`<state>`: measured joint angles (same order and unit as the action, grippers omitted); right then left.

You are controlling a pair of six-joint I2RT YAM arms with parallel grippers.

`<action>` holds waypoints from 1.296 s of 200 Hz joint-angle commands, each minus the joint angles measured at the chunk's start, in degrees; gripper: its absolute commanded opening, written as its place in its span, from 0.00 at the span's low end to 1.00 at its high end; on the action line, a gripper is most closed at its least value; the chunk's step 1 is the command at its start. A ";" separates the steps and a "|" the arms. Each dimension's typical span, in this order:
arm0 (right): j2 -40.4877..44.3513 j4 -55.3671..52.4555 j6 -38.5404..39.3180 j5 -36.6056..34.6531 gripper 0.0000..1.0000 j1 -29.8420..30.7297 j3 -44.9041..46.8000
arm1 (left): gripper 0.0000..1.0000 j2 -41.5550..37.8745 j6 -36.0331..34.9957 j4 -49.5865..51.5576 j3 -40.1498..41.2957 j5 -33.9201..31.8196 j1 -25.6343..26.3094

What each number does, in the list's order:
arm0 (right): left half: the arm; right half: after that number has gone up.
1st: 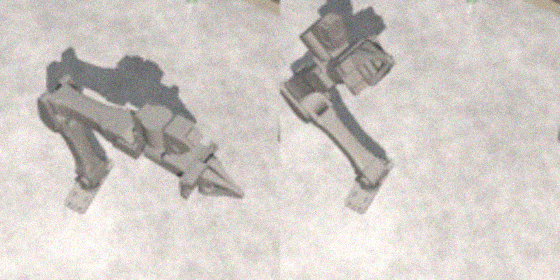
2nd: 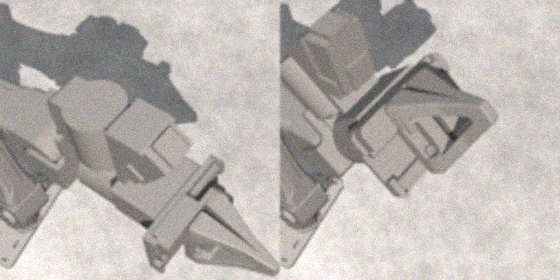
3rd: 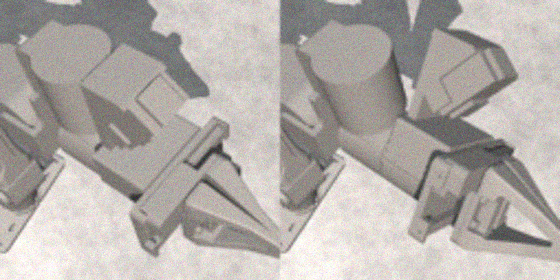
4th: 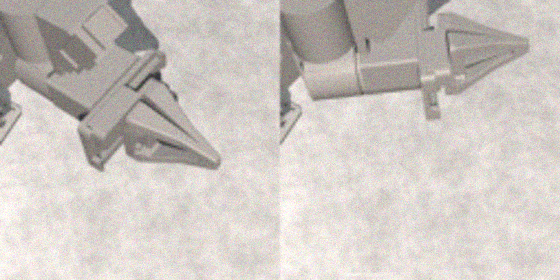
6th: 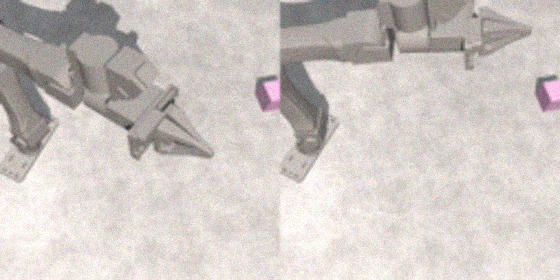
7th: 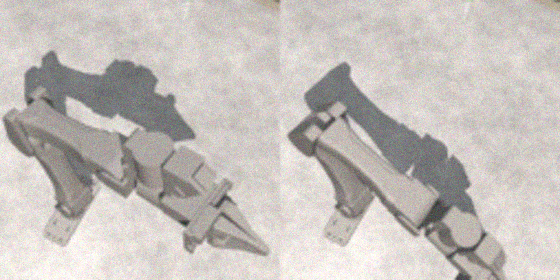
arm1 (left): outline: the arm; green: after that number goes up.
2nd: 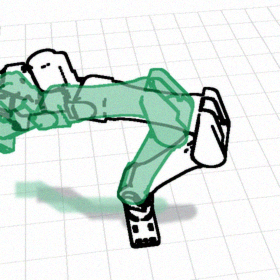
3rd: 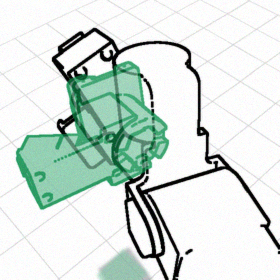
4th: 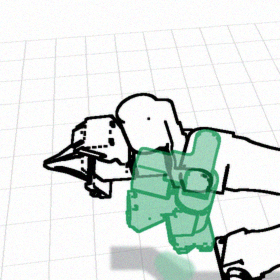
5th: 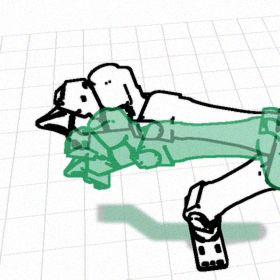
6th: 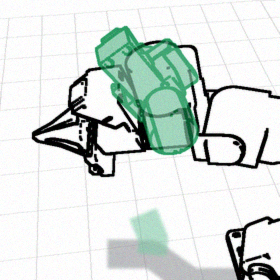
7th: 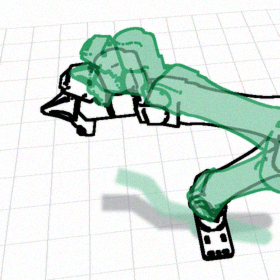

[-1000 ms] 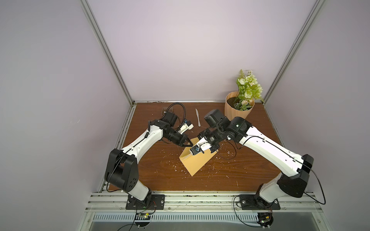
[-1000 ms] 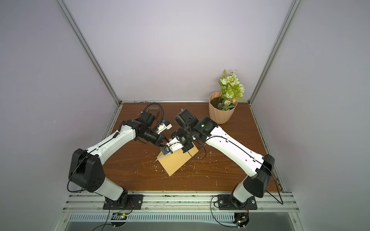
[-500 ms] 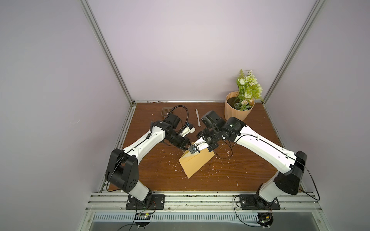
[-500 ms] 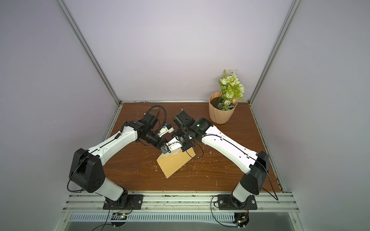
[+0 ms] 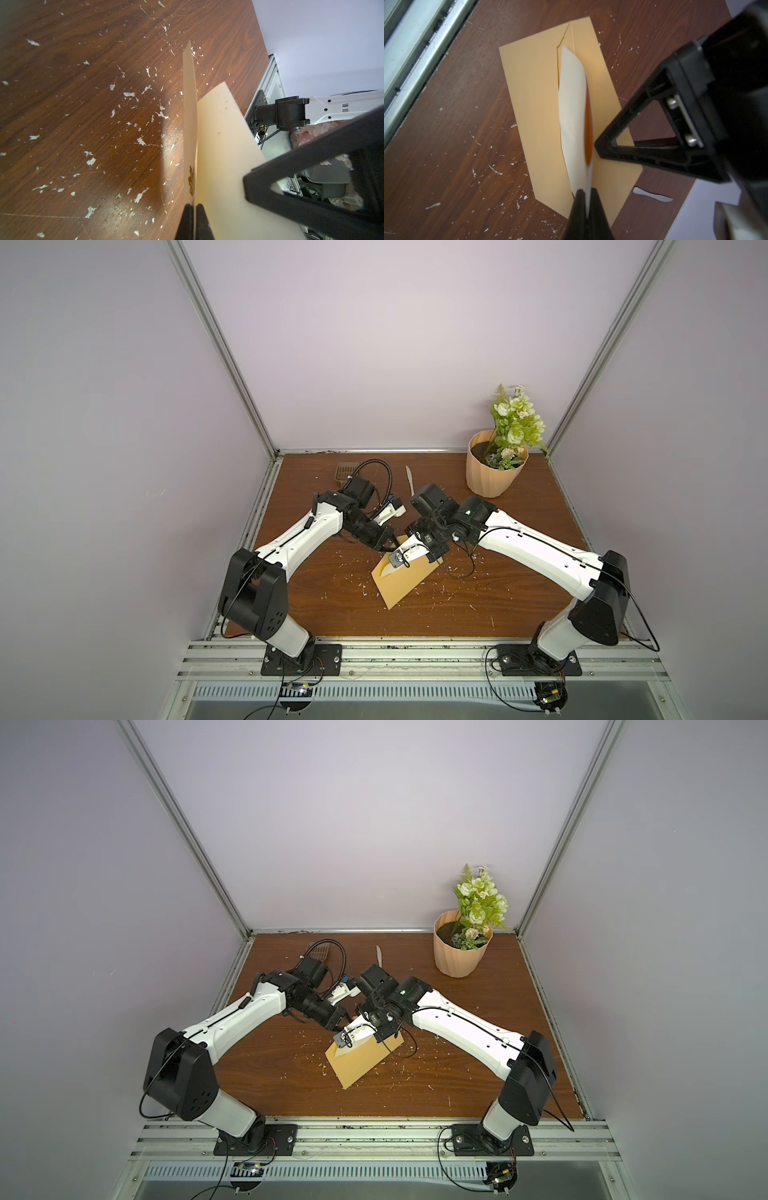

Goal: Fold the letter paper in half and place it into the envelope
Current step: Place the letter paper in the envelope.

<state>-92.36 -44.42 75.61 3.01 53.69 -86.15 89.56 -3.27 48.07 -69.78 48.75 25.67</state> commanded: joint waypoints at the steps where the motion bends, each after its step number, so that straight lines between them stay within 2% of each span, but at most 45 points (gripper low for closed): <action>1: 2.36 3.67 -0.57 -3.10 0.00 0.44 0.99 | 0.00 -0.92 -1.39 1.71 -0.09 0.29 0.81; 46: 2.45 6.40 0.10 -7.86 0.00 1.71 2.98 | 0.00 0.00 -1.21 1.73 -0.62 -0.26 1.90; 113: 1.91 6.29 0.00 -8.87 0.00 5.42 5.65 | 0.00 1.21 -1.02 1.71 -1.48 -0.80 2.17; 160: 1.35 7.73 -0.99 -12.47 0.00 7.89 8.08 | 0.00 2.16 -1.09 1.73 -2.25 -0.39 2.27; 218: -1.90 6.13 -2.48 -17.68 0.00 8.74 4.63 | 0.00 2.85 -1.03 1.76 -2.08 -0.60 3.22; 259: -2.26 5.72 -2.11 -18.68 0.00 8.89 4.20 | 0.00 2.98 -1.04 1.73 -1.60 -0.82 3.68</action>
<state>-94.63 -37.60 74.39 -14.09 62.19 -79.61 92.05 -3.22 48.29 -70.37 47.42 28.49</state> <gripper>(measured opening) 0.049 0.045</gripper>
